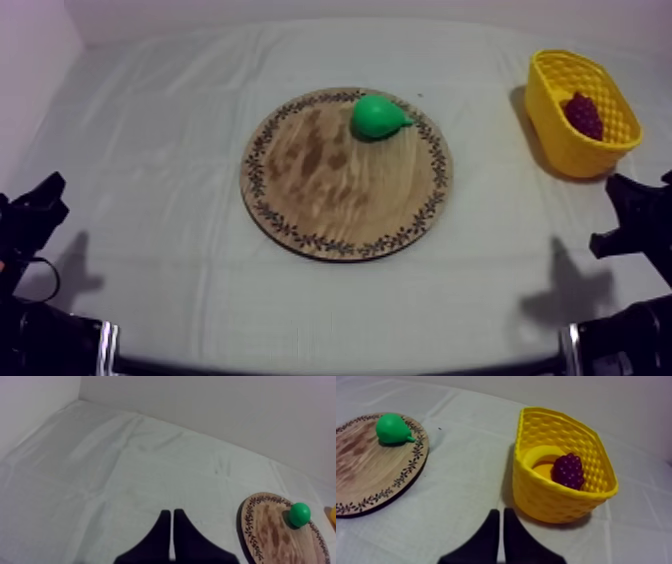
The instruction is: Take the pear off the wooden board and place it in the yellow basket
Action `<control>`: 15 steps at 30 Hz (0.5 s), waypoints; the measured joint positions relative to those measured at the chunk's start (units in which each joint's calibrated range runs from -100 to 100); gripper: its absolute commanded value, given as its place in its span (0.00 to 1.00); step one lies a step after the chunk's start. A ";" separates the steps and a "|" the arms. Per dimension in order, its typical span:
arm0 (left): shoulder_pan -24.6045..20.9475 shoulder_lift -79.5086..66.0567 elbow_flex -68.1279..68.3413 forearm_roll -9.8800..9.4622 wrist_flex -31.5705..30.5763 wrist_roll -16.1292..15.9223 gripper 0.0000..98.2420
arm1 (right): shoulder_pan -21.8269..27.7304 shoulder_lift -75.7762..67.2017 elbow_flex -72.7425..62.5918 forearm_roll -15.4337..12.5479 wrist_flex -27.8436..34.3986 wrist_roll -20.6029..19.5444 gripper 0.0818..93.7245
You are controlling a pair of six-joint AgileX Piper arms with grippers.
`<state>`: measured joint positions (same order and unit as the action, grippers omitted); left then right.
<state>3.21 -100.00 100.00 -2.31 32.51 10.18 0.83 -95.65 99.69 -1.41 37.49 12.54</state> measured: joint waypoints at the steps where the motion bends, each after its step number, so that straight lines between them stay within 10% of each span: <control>1: 0.00 0.00 0.00 0.00 0.00 0.00 0.00 | -0.05 0.00 0.00 0.00 0.00 -0.14 0.00; 15: 0.00 0.00 0.00 0.00 0.00 0.00 0.00 | -3.99 11.75 -14.00 1.42 2.02 0.94 0.00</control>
<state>3.21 -100.00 100.00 -2.31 32.51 10.18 -3.16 -83.90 85.69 0.00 39.51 13.48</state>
